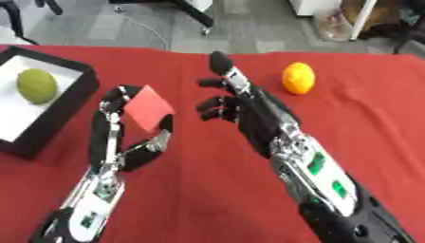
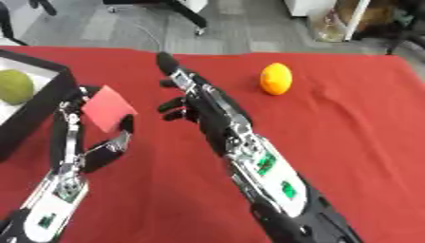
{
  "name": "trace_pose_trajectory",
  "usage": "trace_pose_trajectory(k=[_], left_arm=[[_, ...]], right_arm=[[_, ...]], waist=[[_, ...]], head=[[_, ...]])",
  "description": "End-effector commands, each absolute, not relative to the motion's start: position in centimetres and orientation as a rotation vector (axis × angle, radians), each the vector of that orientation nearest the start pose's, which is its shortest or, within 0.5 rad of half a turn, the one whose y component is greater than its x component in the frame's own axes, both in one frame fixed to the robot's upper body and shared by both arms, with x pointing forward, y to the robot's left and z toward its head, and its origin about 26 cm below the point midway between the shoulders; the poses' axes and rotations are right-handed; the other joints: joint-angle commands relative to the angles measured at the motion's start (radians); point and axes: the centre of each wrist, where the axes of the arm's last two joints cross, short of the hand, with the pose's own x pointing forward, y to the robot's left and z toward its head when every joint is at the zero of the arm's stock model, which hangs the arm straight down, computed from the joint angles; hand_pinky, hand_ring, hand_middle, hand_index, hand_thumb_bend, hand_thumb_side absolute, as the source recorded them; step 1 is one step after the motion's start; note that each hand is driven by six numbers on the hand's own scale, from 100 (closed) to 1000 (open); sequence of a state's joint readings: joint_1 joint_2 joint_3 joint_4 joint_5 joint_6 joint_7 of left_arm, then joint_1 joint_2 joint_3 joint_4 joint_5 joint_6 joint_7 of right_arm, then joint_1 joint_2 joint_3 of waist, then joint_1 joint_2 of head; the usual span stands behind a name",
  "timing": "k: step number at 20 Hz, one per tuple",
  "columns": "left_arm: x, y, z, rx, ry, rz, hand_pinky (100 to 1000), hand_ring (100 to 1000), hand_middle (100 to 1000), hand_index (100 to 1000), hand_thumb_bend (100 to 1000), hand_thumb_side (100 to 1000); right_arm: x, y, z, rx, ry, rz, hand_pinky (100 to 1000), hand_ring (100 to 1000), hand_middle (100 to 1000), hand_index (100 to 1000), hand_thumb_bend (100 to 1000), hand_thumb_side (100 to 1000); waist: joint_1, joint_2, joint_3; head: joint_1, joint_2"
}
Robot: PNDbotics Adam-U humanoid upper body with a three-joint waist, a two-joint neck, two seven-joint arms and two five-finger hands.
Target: Pick up the objects with one hand, pass them to the other hand, and then place them into the box on the other side of the table.
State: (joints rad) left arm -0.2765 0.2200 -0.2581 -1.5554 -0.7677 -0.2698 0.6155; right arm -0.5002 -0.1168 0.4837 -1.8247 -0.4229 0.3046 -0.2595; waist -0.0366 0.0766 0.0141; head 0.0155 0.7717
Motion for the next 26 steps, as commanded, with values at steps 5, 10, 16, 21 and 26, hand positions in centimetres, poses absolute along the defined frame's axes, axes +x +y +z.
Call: trace_pose_trajectory(k=[5, 10, 16, 21, 26], left_arm=[[33.7, 27.7, 11.3, 1.221, -2.017, -0.458, 717, 636, 592, 676, 240, 511], [33.3, 37.1, 15.0, 1.524, -1.480, -0.416, 726, 660, 623, 704, 342, 557], [34.2, 43.9, 13.5, 1.457, -0.983, -0.521, 799, 756, 767, 865, 727, 637], [34.8, 45.5, 13.6, 1.356, -0.888, -0.666, 836, 807, 843, 927, 935, 662], [34.5, 43.0, 16.0, 1.409, -1.104, -0.616, 808, 787, 821, 913, 882, 665]], right_arm=[[31.8, -12.8, 17.7, 0.296, -1.904, 0.156, 640, 588, 772, 951, 496, 707], [33.3, -15.0, 14.3, 0.096, -1.857, 0.033, 634, 576, 759, 942, 468, 677], [33.7, -15.1, 12.4, 0.067, -1.827, 0.020, 631, 569, 752, 938, 457, 674], [34.0, -15.5, 11.8, 0.039, -1.819, 0.024, 629, 564, 747, 938, 451, 674], [35.1, -18.7, 12.5, -0.171, -1.854, 0.125, 631, 556, 724, 928, 442, 649]], waist=[[0.008, -0.011, 0.002], [0.025, -0.018, 0.003], [0.036, -0.021, -0.009], [0.036, -0.022, -0.013], [0.034, -0.022, -0.004]], head=[[0.018, -0.002], [0.066, -0.002], [0.136, -0.002], [0.171, -0.002], [0.147, -0.002]])
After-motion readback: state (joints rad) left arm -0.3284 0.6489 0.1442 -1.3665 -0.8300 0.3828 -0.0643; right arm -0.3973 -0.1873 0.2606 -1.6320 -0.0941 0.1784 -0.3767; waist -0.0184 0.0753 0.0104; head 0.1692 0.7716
